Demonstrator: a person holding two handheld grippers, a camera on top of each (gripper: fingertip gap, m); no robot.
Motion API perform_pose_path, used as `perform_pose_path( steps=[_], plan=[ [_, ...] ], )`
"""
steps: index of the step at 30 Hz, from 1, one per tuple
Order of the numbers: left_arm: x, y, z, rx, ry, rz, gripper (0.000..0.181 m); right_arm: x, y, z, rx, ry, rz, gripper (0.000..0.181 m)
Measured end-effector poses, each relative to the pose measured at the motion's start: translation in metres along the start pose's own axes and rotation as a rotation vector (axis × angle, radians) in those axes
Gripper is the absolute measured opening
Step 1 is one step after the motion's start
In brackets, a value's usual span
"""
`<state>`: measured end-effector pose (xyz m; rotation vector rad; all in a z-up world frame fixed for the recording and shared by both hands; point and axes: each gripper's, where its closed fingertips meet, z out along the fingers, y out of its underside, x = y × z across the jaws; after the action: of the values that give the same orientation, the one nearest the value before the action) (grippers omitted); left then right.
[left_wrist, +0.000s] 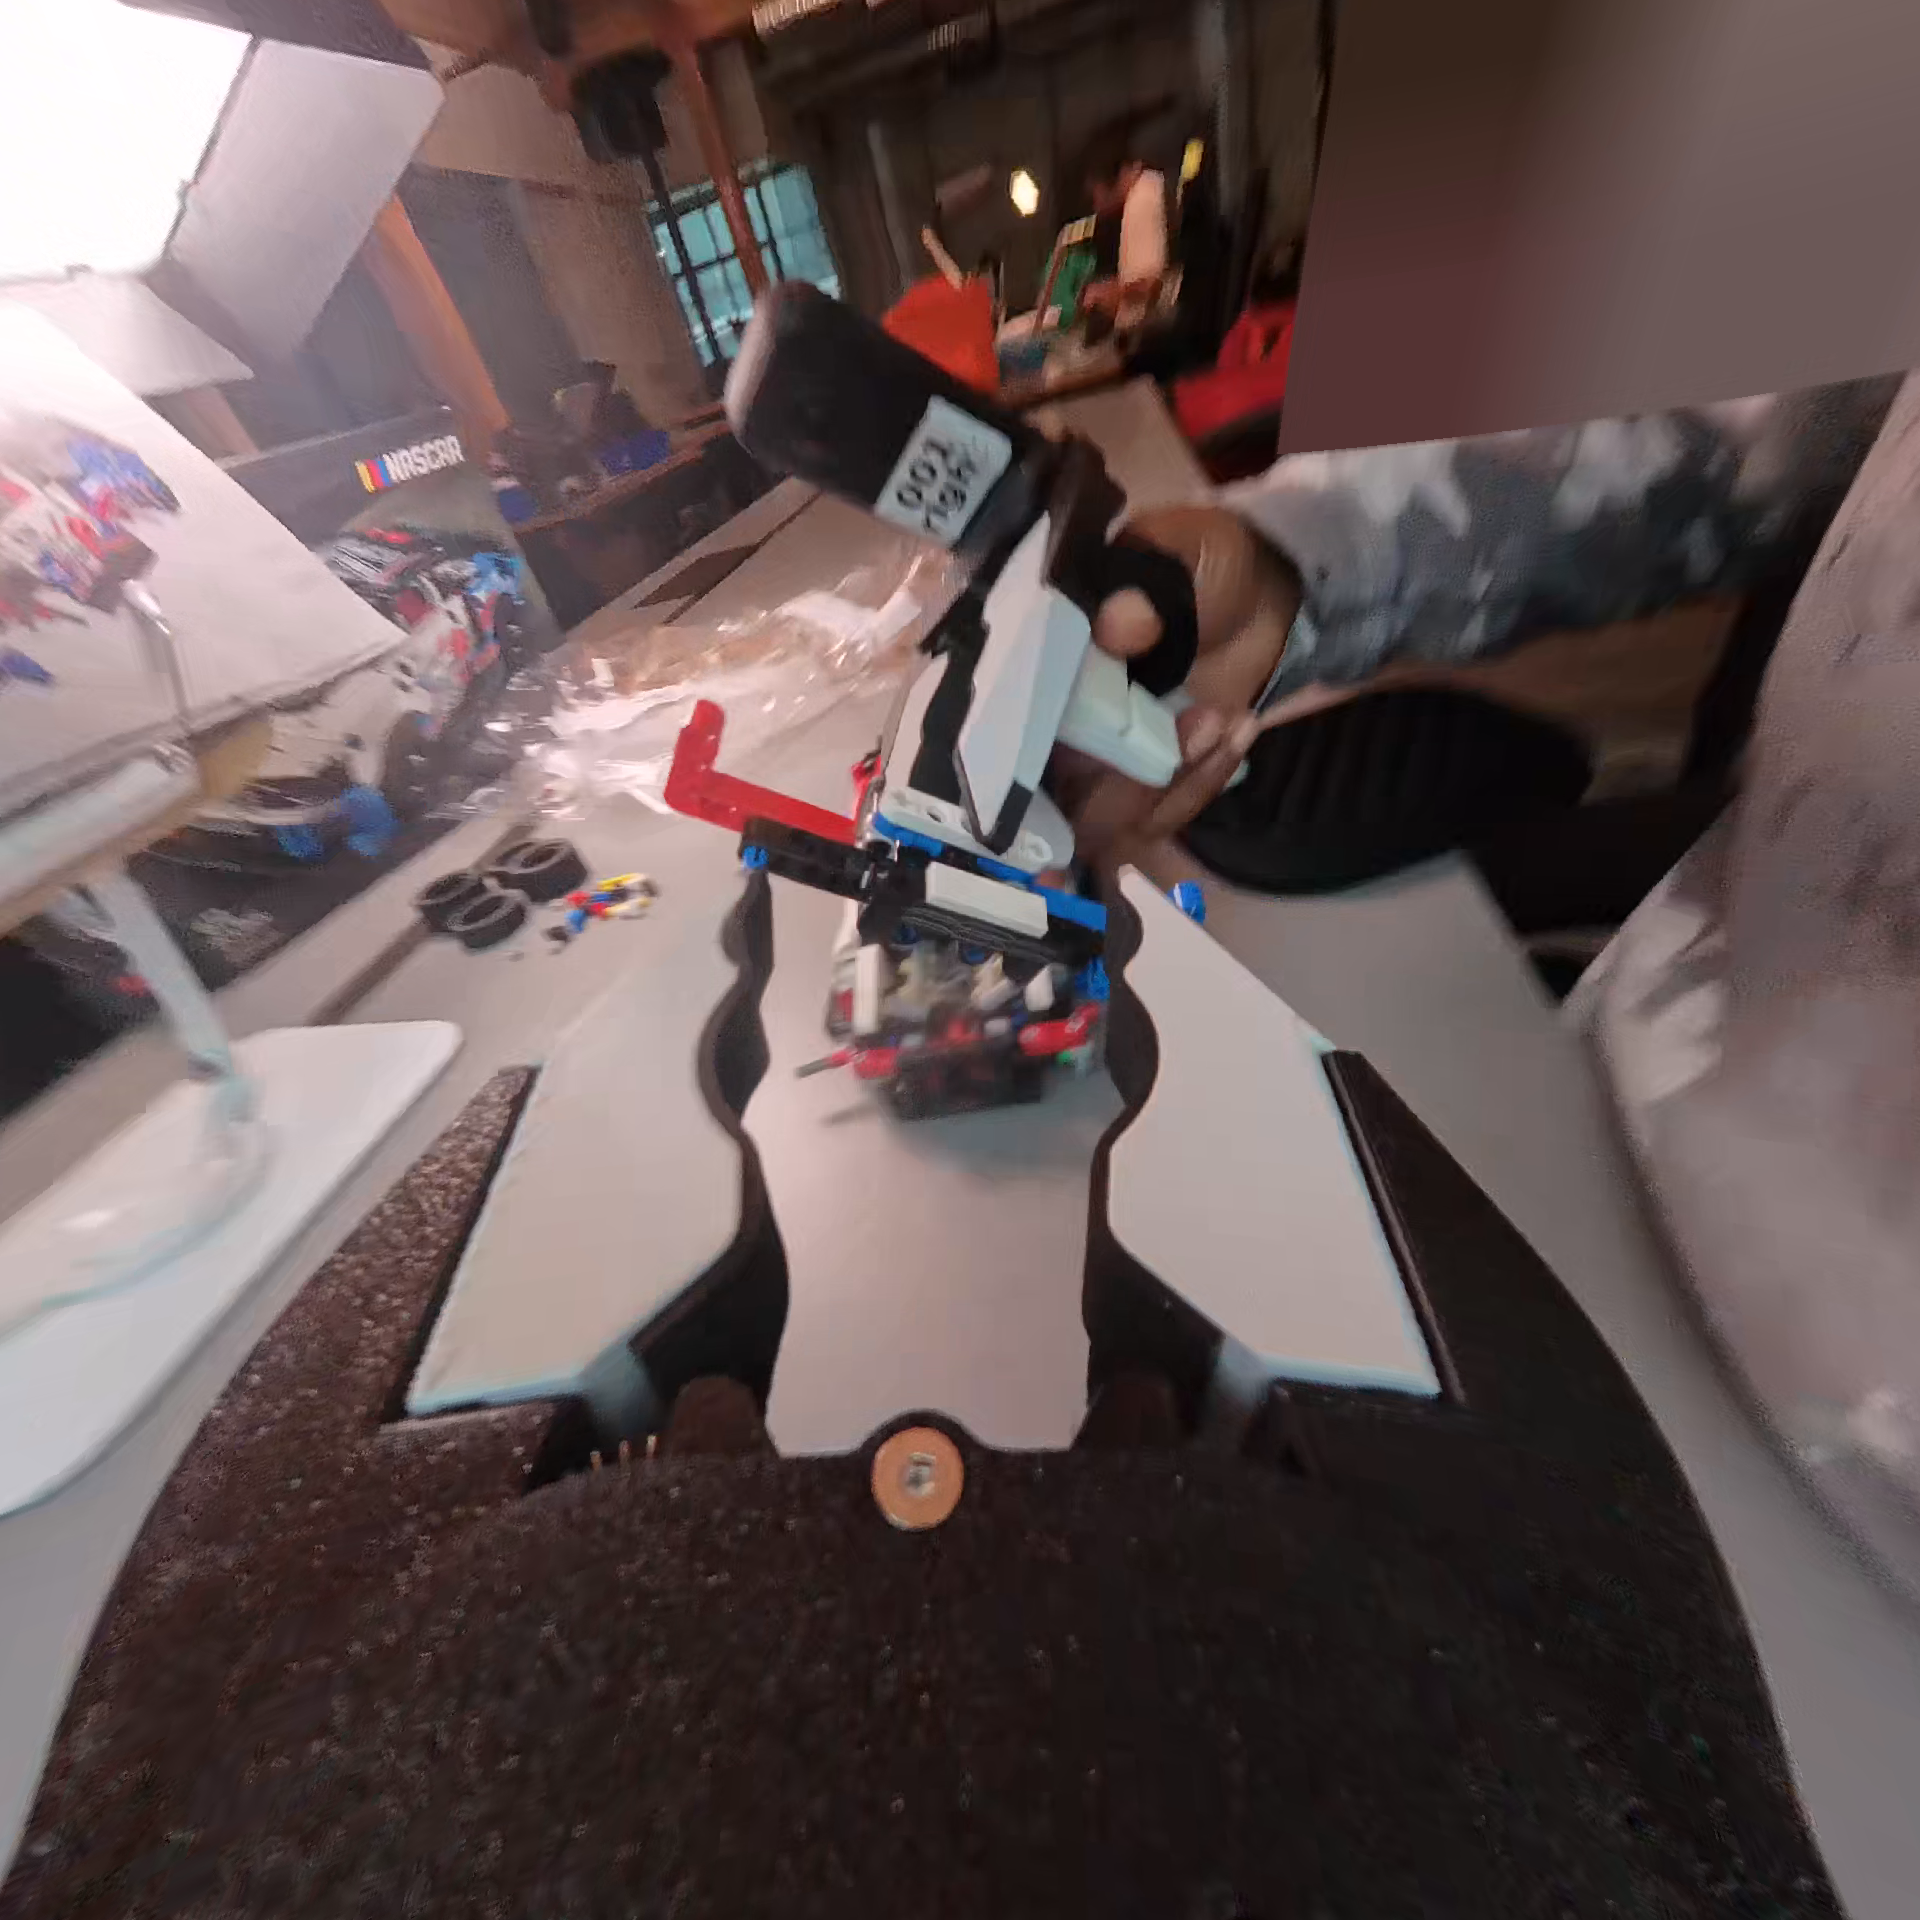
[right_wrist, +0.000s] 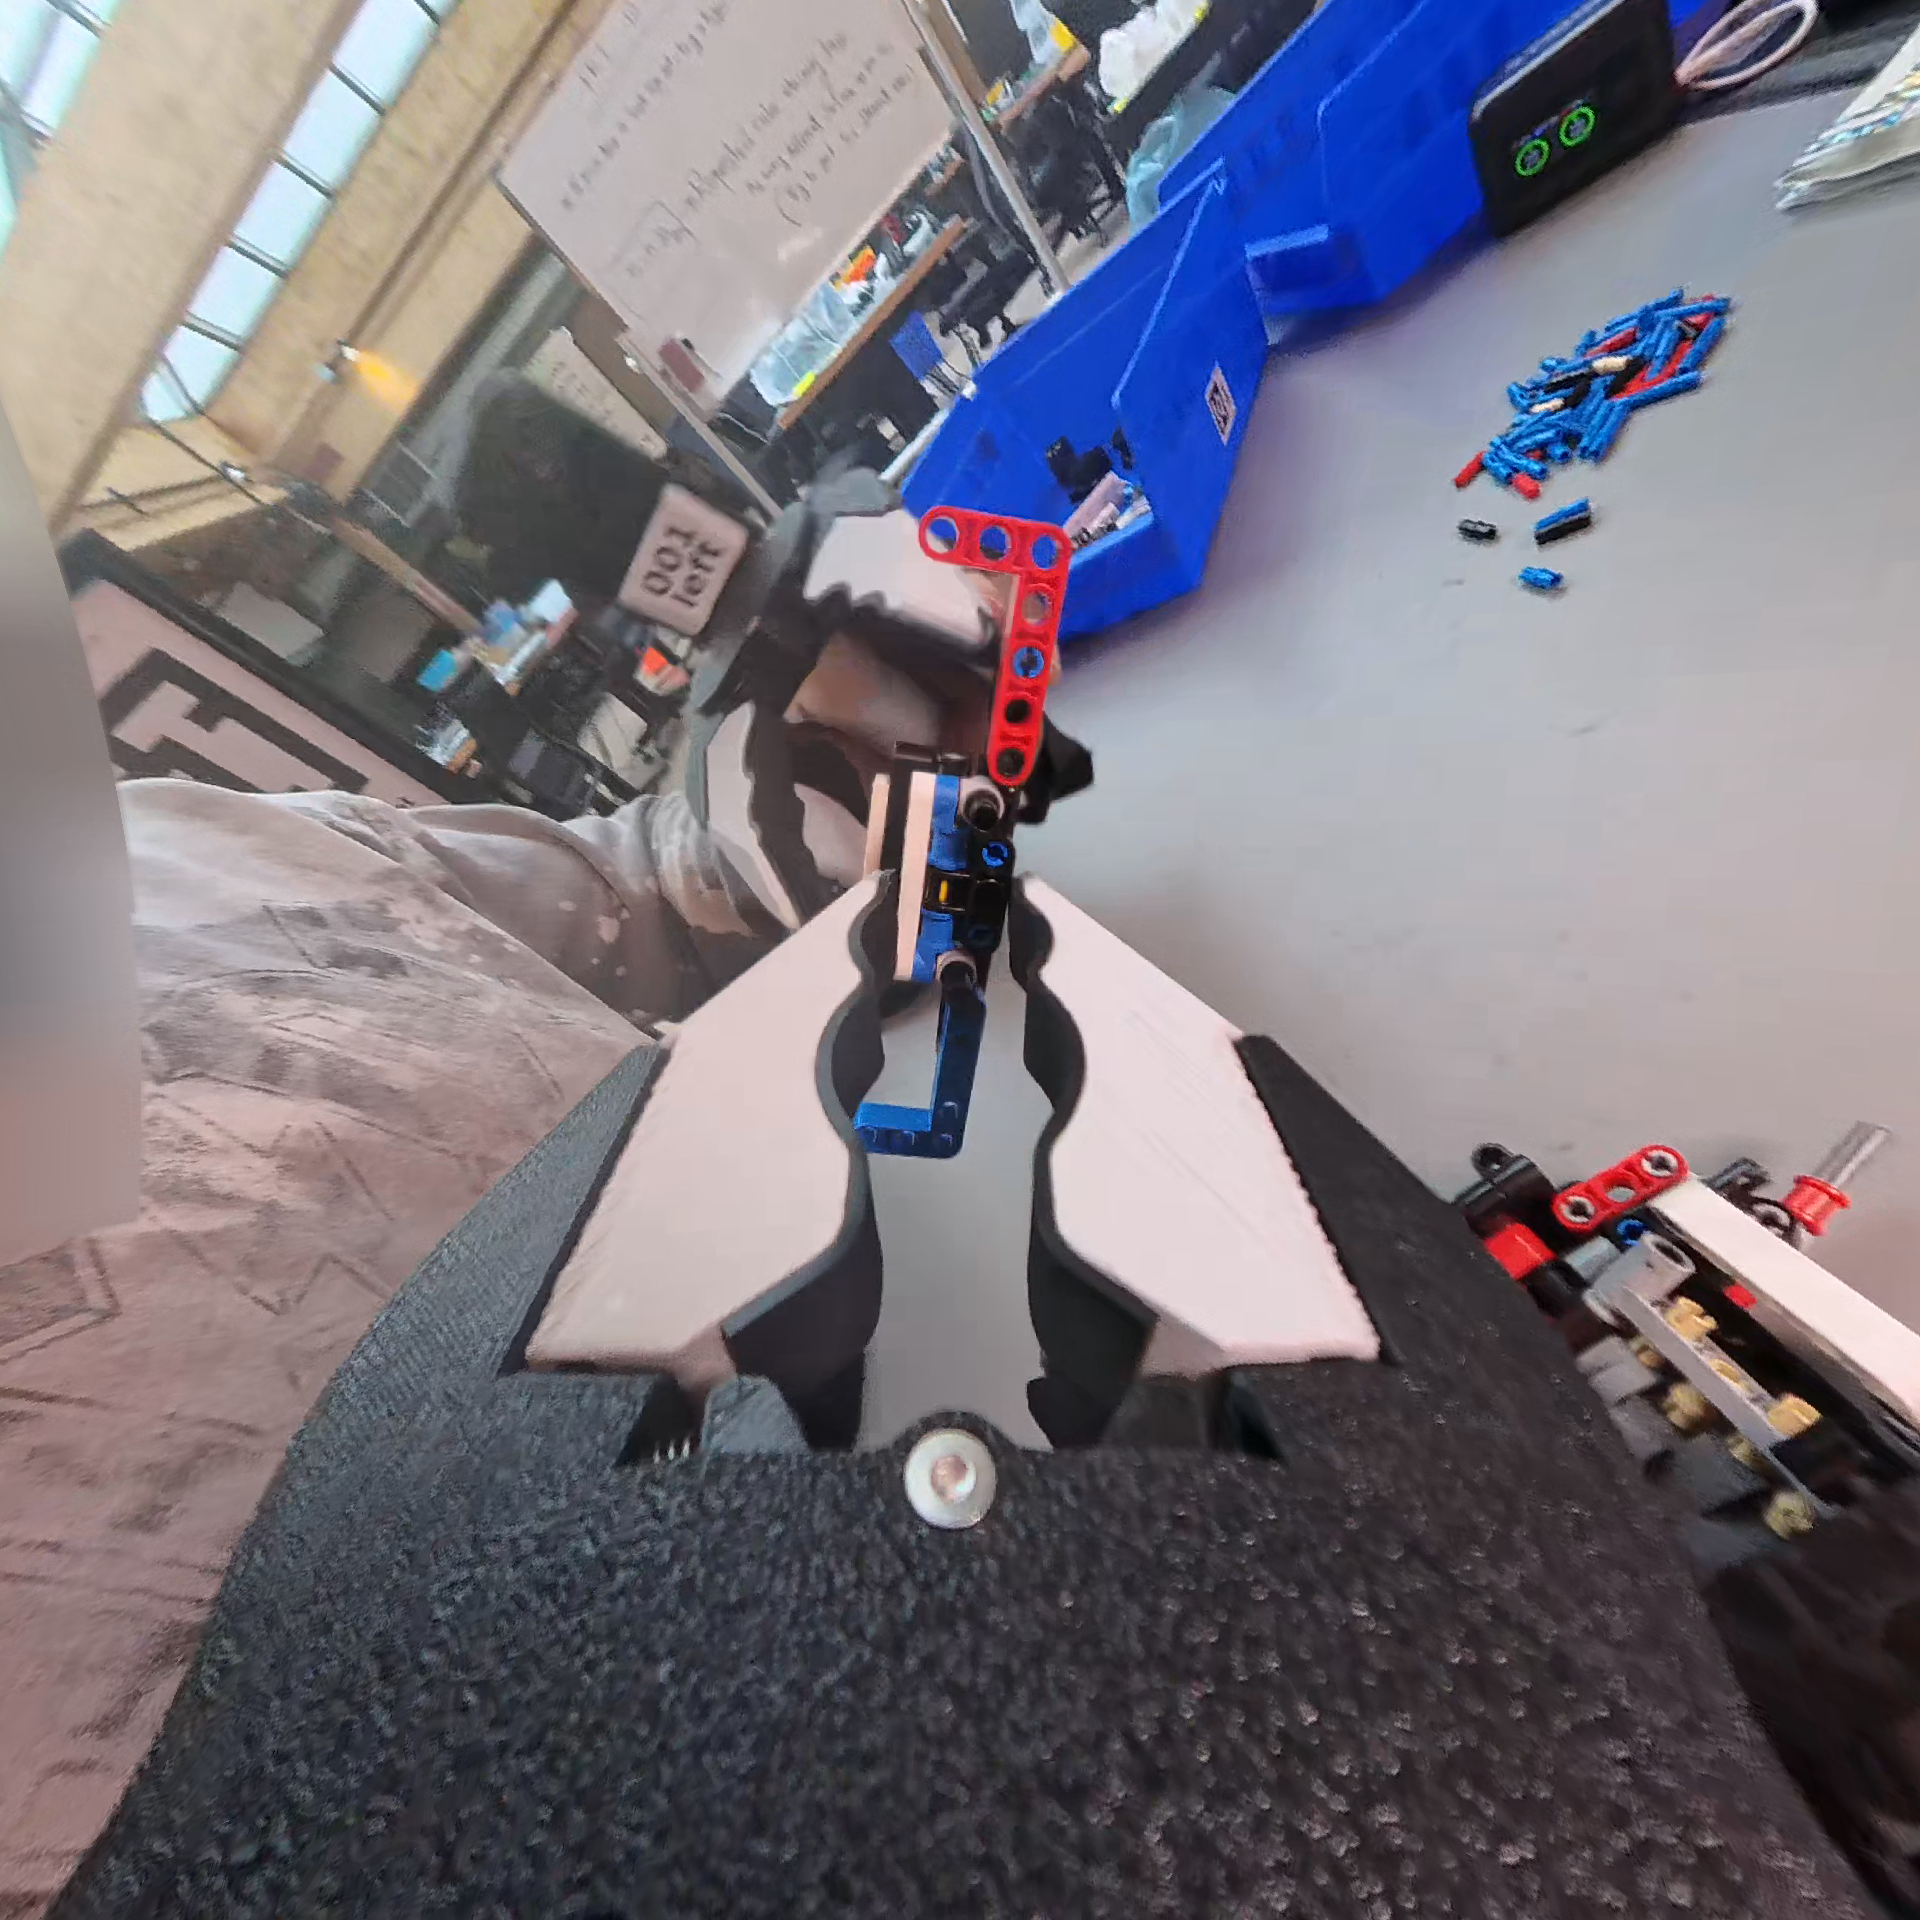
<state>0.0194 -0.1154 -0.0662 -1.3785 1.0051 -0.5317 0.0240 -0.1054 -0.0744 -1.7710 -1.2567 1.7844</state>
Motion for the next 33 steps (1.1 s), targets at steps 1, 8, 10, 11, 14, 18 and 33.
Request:
perform_pose_path(
  steps=[1, 8, 10, 11, 14, 18, 33],
  plan=[
    [-0.004, -0.009, -0.003, 0.074, 0.042, -0.169, 0.069, -0.001, -0.002, -0.002, 0.025, -0.02, 0.015, 0.021],
    [0.004, -0.011, 0.011, 0.163, 0.33, -0.831, 0.04, -0.014, -0.003, 0.001, 0.094, -0.05, -0.137, 0.021],
    [0.006, -0.007, 0.014, 0.137, 0.32, -0.826, 0.034, -0.012, -0.003, 0.002, 0.093, -0.023, -0.194, 0.021],
    [0.006, -0.006, 0.014, 0.123, 0.311, -0.813, 0.032, -0.011, -0.002, 0.002, 0.092, -0.017, -0.209, 0.02],
    [0.005, 0.004, 0.014, 0.049, 0.276, -0.775, 0.027, -0.005, 0.001, 0.002, 0.087, 0.005, -0.224, 0.02],
    [0.006, 0.014, 0.014, -0.011, 0.268, -0.803, 0.026, 0.002, 0.006, 0.003, 0.055, 0.028, -0.249, 0.02],
    [-0.01, 0.038, 0.005, -0.09, 0.174, -0.805, 0.024, 0.011, -0.003, -0.026, 0.135, 0.118, -0.272, 0.02]
  ],
)
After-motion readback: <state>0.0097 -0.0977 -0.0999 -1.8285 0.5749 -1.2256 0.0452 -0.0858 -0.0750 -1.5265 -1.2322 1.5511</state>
